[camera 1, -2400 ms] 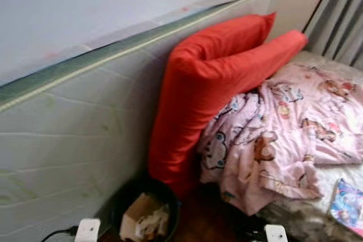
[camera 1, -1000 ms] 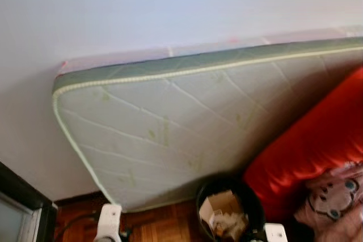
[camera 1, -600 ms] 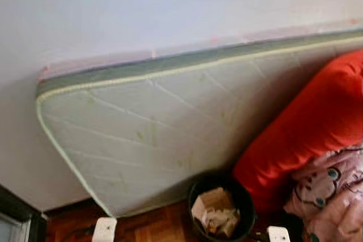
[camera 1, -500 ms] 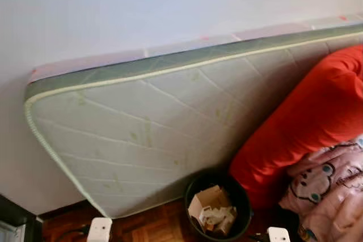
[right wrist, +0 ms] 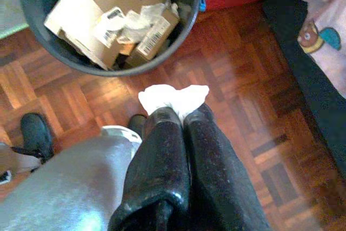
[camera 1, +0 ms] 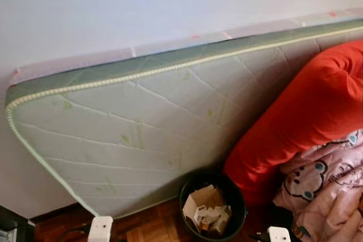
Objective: Clean up the room
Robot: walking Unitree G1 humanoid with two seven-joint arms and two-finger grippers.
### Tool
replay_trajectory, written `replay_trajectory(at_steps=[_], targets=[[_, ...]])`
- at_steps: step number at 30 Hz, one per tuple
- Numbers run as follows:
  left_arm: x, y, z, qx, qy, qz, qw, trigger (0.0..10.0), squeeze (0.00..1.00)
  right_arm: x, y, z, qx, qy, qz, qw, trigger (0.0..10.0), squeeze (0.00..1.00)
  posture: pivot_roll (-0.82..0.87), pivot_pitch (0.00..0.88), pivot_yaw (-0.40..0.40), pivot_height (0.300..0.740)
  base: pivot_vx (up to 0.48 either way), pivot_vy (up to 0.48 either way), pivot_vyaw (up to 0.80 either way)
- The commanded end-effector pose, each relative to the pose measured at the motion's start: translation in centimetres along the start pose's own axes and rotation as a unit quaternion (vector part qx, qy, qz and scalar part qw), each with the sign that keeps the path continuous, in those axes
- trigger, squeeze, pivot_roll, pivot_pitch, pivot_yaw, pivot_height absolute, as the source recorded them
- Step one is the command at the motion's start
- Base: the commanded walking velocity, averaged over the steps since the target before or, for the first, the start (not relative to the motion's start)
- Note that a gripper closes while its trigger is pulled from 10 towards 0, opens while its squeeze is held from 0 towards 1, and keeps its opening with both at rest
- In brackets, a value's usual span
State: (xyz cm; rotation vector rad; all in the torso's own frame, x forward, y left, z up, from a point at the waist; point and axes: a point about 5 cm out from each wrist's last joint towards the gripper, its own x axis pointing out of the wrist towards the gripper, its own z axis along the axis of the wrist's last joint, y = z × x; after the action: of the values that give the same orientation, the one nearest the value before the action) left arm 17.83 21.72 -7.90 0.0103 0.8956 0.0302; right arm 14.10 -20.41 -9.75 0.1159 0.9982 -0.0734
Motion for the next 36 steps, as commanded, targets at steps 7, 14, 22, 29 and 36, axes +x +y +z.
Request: replay_trajectory(at_steps=[7,14,22,29,36], targets=[[0.5,-1.9,0.6,0.003,0.000,-0.006,1.000,10.0,0.00,-0.1,-0.2,-0.2,0.009,0.000,-0.004,1.000,10.0,0.00,0.02,0.048,-0.065,0.734,0.284,0.000,-0.54],[0.3,-1.6,0.3,0.003,-0.001,-0.005,1.000,10.0,0.00,-0.1,-0.2,-0.1,0.005,-0.001,-0.003,1.000,10.0,0.00,0.02,0.047,-0.065,0.734,0.296,0.000,0.00],[0.2,-0.4,0.4,0.001,-0.008,0.007,1.000,10.0,0.00,-0.1,-0.3,-0.1,0.009,-0.004,-0.001,1.000,10.0,0.00,0.02,0.047,-0.069,0.734,0.221,0.000,0.00],[-0.2,0.7,0.0,0.002,-0.011,0.011,1.000,10.0,0.00,-0.1,0.0,0.2,0.010,-0.018,0.019,1.000,10.0,0.00,0.02,0.051,-0.069,0.734,0.000,0.000,0.00],[-0.1,0.9,0.8,-0.003,-0.037,0.017,0.999,10.0,0.00,-0.1,0.3,0.8,0.008,-0.048,0.043,0.998,10.0,0.00,0.03,0.054,-0.069,0.734,0.000,0.000,0.00]])
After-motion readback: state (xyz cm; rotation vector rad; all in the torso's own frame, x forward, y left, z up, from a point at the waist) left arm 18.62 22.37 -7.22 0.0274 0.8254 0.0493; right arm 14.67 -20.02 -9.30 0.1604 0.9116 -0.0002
